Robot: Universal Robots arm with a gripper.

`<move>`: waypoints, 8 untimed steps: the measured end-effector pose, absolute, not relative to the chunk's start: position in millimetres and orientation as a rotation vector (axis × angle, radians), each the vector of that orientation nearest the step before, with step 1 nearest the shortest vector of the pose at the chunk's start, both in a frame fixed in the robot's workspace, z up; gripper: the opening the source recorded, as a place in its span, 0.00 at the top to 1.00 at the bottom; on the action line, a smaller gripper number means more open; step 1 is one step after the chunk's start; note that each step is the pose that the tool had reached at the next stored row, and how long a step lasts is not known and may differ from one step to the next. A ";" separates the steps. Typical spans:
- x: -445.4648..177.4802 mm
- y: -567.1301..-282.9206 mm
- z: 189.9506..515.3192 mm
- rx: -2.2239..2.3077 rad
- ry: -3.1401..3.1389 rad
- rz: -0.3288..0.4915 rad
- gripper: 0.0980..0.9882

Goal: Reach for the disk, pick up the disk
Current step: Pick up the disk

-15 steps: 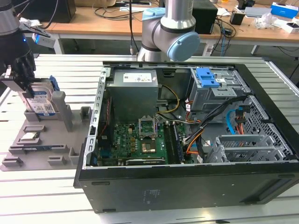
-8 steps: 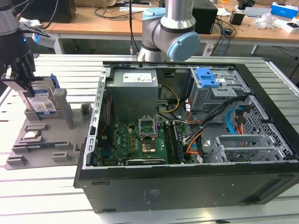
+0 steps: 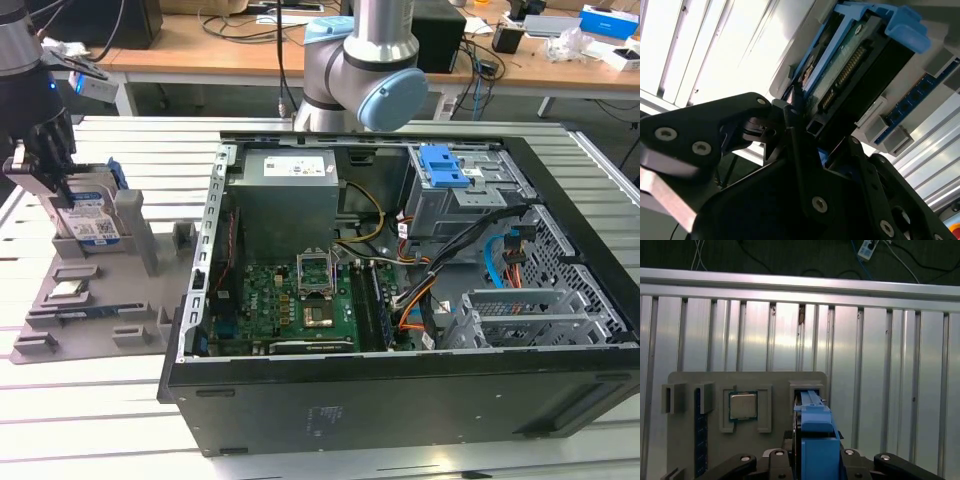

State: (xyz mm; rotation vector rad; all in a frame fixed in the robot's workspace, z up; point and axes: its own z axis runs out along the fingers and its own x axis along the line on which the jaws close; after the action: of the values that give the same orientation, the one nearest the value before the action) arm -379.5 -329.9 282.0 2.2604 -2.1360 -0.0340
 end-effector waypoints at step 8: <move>-379.0 -329.8 285.6 2.261 -2.135 -0.034 0.70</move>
State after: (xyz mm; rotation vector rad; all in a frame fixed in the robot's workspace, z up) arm -379.0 -329.8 285.6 2.2607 -2.1353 -0.0337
